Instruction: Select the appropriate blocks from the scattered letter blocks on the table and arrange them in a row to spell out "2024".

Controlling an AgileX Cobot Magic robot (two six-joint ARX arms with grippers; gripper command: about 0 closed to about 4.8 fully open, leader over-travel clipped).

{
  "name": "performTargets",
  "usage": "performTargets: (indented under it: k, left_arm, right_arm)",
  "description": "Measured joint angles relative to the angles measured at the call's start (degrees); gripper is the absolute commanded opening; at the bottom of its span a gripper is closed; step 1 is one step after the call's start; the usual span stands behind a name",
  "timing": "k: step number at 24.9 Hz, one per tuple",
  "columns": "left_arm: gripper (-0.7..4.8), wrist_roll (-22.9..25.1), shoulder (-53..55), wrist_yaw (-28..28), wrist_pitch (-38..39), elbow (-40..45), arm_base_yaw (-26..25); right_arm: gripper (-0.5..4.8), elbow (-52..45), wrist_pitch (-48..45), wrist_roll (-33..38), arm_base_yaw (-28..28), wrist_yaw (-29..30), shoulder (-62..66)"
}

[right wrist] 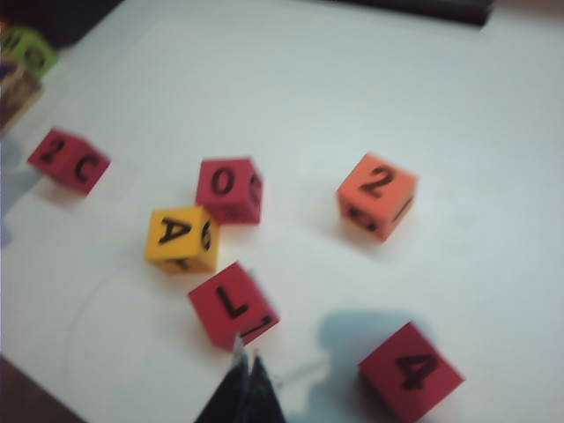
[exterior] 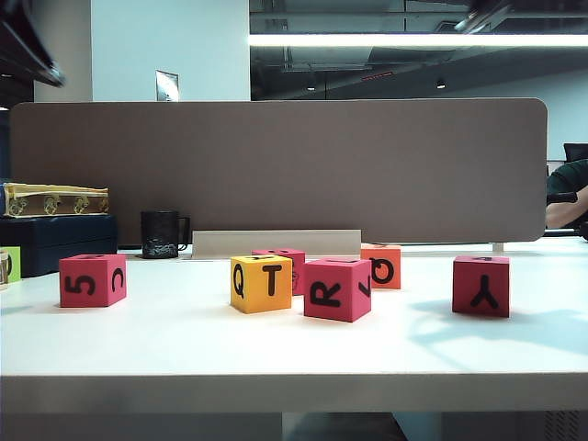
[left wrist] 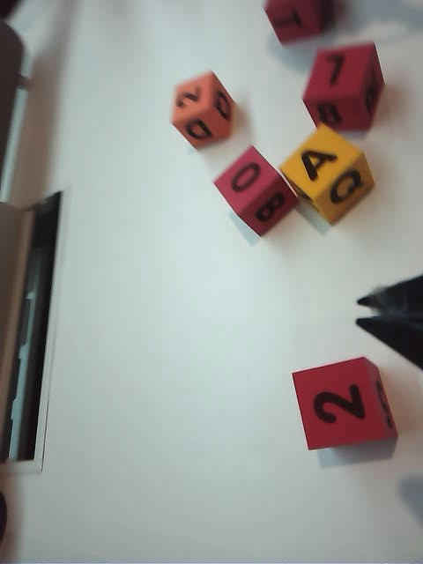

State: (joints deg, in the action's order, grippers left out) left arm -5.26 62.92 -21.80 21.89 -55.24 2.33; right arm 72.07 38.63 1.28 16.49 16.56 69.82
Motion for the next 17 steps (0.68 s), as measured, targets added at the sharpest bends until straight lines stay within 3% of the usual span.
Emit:
performTargets:
  k: [4,7,11,17]
  left_arm:
    - [-0.06,1.84,0.92,7.85,0.31,-0.11,4.55]
    - [-0.05,2.03,1.25,8.90,0.31,-0.26,5.33]
    - [-0.05,1.62,1.16,8.57,0.85,-0.28,5.42]
    - [-0.05,1.40,0.98,1.92,-1.09,-0.28,5.49]
  right_arm:
    - [-0.05,-0.02,2.67,-0.81,3.67,-0.55,3.15]
    - [-0.05,-0.07,7.02,-1.57,7.23,-2.69,6.40]
    - [-0.05,-0.04,7.30,-1.64,7.21,-1.31,6.62]
    - [-0.05,-0.02,6.58,-1.62,7.17,8.76,6.45]
